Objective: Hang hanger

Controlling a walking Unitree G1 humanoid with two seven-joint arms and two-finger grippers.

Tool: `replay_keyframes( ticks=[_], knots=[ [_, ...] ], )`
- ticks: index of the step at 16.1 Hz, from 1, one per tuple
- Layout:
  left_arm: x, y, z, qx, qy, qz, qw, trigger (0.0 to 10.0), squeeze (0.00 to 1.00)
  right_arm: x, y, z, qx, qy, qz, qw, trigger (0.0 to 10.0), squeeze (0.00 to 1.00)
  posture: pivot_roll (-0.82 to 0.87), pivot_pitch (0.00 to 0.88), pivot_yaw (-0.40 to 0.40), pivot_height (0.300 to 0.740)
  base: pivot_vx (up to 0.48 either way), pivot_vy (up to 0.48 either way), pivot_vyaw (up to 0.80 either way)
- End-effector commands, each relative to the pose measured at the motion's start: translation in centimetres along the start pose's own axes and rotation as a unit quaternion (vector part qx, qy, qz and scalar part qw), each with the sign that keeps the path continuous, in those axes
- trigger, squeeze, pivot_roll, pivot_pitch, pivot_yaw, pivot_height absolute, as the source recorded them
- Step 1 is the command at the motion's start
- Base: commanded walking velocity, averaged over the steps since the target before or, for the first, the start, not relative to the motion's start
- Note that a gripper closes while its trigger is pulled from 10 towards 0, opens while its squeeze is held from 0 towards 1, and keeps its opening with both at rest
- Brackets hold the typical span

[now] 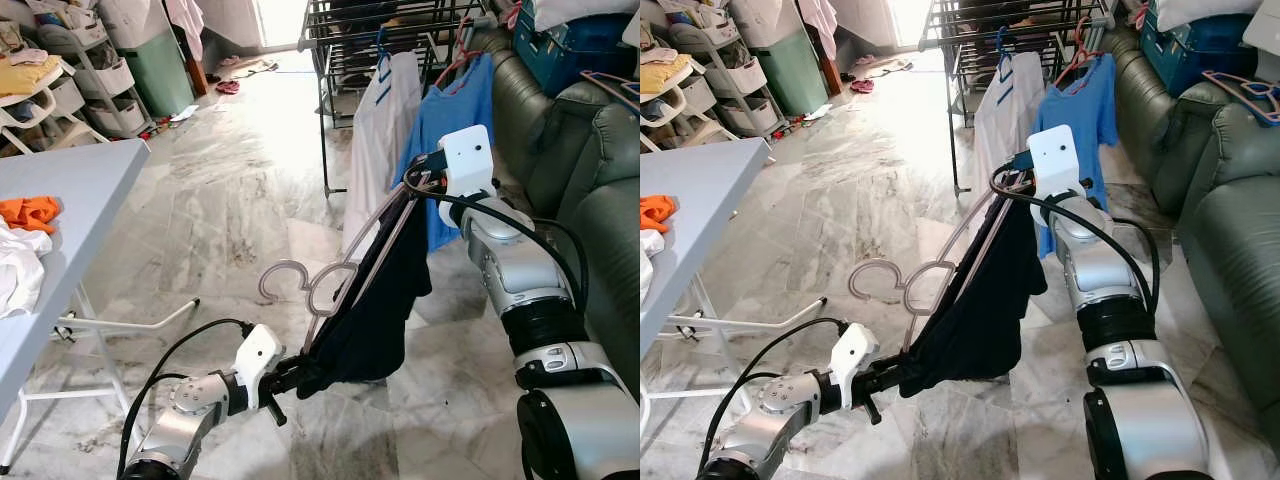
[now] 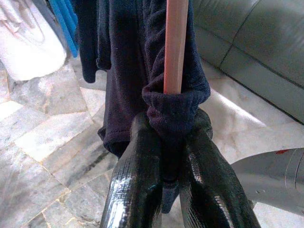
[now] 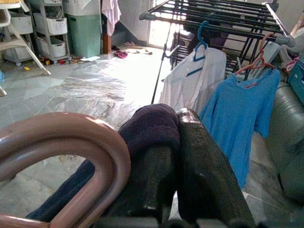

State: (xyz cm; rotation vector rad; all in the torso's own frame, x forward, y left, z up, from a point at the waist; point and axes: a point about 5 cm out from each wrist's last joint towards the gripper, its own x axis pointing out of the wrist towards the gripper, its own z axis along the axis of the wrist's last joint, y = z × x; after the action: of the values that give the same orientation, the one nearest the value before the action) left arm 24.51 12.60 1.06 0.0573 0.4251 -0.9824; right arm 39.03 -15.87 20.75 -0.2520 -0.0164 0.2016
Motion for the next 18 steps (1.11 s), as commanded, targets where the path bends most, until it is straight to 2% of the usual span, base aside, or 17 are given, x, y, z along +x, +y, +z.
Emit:
replay_keyframes(
  ticks=[1,13,14,16,18],
  knots=[
    [-2.3,-0.4,-4.6,-0.040,0.111,0.003,0.993,10.0,0.00,-0.1,-2.1,5.7,-0.021,-0.104,-0.045,0.993,10.0,0.00,-0.23,0.000,0.145,0.740,0.000,0.000,0.00],
    [-2.3,-0.4,-4.6,-0.040,0.111,0.003,0.993,10.0,0.00,-0.1,-2.1,5.7,-0.021,-0.104,-0.045,0.993,10.0,0.00,-0.23,0.000,0.145,0.740,0.000,0.000,0.00],
    [-3.2,0.9,-5.7,-0.049,0.135,0.095,0.985,10.0,0.00,-0.9,-3.7,2.7,-0.017,-0.068,-0.126,0.990,10.0,0.00,-0.22,0.000,0.148,0.740,0.000,0.000,0.00],
    [-3.6,1.6,-6.2,-0.055,0.149,0.142,0.977,10.0,0.00,-1.4,-4.4,1.2,-0.024,-0.051,-0.162,0.985,10.0,0.00,-0.22,0.000,0.151,0.740,0.000,0.000,0.00],
    [-3.6,1.7,-6.4,-0.054,0.164,0.145,0.974,10.0,0.00,-1.5,-4.7,0.9,-0.044,-0.047,-0.172,0.983,10.0,0.00,-0.23,0.000,0.154,0.740,0.000,0.000,0.00]
  ],
)
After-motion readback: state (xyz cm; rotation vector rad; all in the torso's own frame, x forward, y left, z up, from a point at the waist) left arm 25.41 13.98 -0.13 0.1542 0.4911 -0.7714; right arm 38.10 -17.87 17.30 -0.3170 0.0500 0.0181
